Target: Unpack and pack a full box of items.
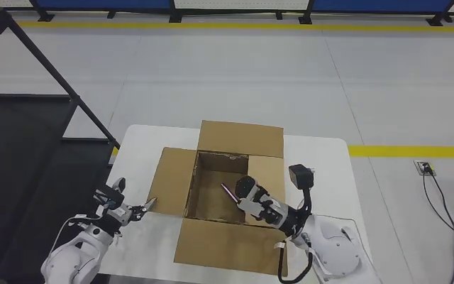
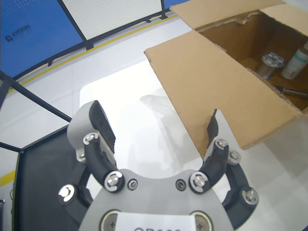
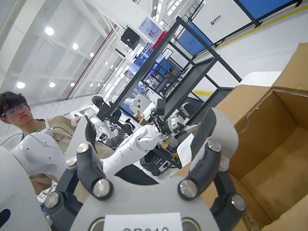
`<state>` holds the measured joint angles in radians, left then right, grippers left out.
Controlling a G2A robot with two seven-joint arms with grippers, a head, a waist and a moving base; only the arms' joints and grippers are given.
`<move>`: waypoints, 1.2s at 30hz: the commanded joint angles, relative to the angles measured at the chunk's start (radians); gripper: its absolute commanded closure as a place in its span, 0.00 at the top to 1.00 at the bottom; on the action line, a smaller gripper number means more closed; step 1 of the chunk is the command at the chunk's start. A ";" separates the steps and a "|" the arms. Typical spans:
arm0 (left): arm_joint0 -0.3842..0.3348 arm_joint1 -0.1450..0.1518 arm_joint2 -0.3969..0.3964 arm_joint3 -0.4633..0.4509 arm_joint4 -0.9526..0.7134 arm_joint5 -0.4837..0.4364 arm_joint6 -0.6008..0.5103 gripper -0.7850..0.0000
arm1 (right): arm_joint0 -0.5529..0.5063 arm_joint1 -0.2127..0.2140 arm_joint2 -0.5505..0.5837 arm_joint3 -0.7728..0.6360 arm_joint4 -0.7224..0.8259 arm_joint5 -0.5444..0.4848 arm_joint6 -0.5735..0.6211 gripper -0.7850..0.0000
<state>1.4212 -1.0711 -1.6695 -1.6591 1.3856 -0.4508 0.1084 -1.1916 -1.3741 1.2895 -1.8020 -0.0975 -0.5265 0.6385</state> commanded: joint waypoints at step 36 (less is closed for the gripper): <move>-0.296 -0.047 0.456 -0.198 -0.120 -0.014 -0.350 1.00 | -0.301 0.067 0.351 -0.133 0.074 -0.359 -0.051 1.00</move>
<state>1.1251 -1.1184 -1.2141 -1.8572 1.2655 -0.4650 -0.2411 -1.4921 -1.3073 1.6406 -1.9346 -0.0234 -0.8859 0.5881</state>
